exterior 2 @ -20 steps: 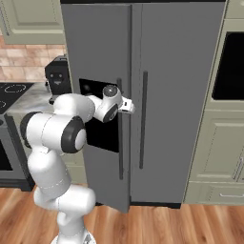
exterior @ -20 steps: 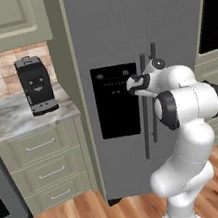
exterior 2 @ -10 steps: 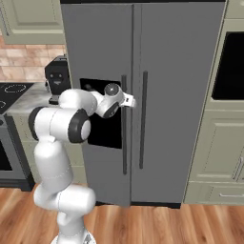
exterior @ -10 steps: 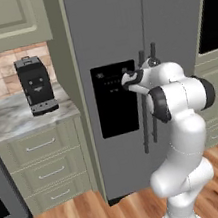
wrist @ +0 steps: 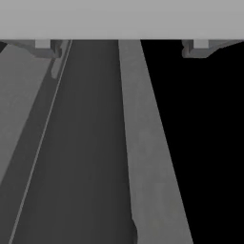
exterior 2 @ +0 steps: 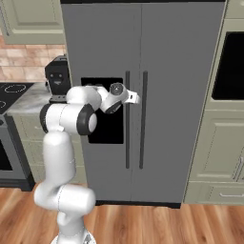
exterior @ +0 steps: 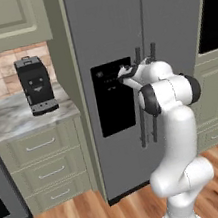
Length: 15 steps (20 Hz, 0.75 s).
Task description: Store the kebab skewer in the freezer for long-term storage. Close the freezer door after placing the cooked food.
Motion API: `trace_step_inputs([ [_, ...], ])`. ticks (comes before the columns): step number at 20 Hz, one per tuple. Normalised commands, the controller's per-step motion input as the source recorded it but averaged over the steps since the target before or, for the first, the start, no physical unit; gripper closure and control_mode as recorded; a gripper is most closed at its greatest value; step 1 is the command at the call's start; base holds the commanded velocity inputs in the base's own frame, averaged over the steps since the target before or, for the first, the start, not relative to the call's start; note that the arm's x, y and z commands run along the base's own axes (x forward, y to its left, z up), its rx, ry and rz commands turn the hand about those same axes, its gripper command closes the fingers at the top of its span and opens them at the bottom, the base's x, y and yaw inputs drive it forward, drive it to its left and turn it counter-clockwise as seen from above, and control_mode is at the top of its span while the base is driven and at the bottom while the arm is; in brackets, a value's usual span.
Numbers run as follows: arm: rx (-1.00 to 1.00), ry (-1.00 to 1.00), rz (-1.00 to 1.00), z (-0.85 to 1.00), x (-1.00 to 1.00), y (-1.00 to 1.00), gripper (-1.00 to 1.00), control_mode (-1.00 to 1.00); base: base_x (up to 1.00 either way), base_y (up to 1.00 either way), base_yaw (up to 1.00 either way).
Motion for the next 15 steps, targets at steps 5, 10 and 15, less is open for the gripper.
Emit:
trace_step_inputs([
  [5,-0.01,-0.01,0.0,0.0,0.62,-0.05,-1.0,-1.0,0.0,0.0,0.0],
  [10,-0.04,0.0,0.0,0.0,0.49,0.0,-1.0,-1.0,0.0,0.0,0.0],
  [15,-0.03,0.0,0.0,0.03,0.35,0.0,-1.0,-1.0,0.0,0.0,0.0],
])
